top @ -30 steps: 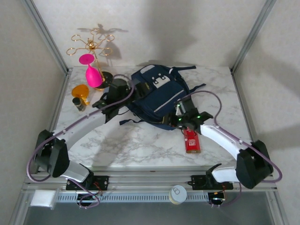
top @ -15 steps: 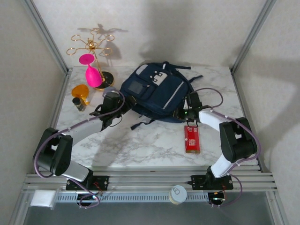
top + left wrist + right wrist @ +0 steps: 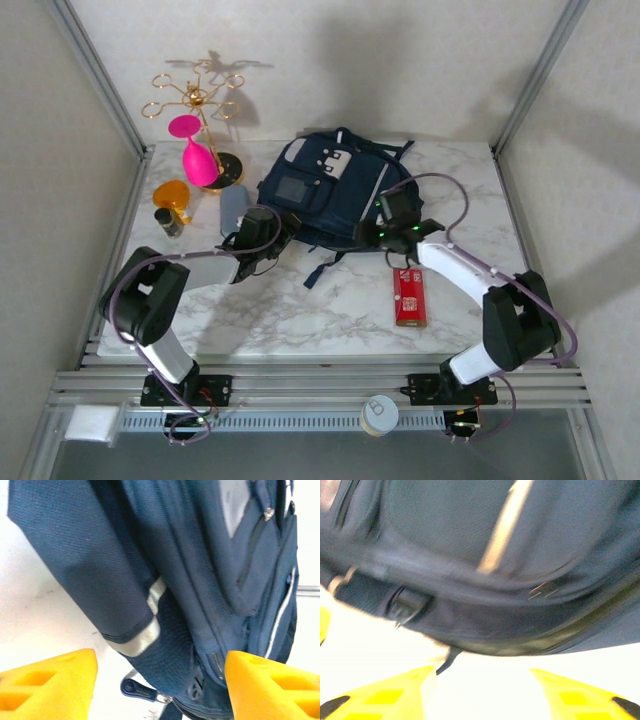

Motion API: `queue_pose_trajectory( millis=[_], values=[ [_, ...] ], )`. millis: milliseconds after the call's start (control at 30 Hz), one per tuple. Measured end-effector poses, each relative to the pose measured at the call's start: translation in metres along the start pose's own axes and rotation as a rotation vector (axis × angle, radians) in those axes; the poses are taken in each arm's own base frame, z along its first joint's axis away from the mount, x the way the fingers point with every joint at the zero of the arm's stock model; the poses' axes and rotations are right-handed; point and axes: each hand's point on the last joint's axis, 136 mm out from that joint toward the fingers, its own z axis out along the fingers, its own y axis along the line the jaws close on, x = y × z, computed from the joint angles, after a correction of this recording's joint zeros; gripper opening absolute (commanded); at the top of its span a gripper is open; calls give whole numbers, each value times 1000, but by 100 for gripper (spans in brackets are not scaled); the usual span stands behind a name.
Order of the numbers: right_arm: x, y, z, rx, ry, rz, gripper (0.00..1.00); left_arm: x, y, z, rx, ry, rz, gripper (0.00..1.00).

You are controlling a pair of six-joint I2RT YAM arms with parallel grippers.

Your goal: Pack books, pencil case, and school supplies into a backpack

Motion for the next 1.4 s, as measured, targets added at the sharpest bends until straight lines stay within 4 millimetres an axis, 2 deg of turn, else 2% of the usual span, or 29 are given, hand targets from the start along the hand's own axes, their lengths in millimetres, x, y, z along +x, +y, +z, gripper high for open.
queue_pose_trajectory(
  millis=[133, 267, 333, 500, 567, 700, 833, 933, 1100, 1300, 1400],
  values=[
    [34, 42, 26, -25, 108, 10, 50, -1, 7, 9, -5, -10, -47, 58],
    [52, 77, 55, -51, 147, 65, 46, 0, 19, 20, -28, -8, -87, 47],
    [58, 84, 66, -61, 151, 113, 43, 0, 25, 26, -38, -9, -105, 42],
    [60, 83, 98, -33, 136, 228, 41, -3, 27, 37, -23, -12, -145, 28],
    [55, 83, 109, -21, 114, 254, 40, -3, 25, 40, -9, -8, -156, 20],
    [45, 86, 117, -19, 55, 302, 35, -3, 22, 43, 15, 2, -176, 11],
    [39, 82, 124, 0, 1, 349, 35, -3, 20, 43, 28, 7, -190, 1],
    [33, 85, 127, 2, -29, 370, 34, -3, 19, 43, 33, 13, -199, 0],
    [26, 86, 133, 28, -77, 389, 23, -4, 15, 42, 52, 12, -211, 0],
    [22, 82, 129, 64, -116, 368, 9, -6, 9, 39, 65, 10, -221, 0],
    [19, 85, 120, 57, -129, 346, 4, -8, 3, 34, 76, 7, -218, 0]
  ],
)
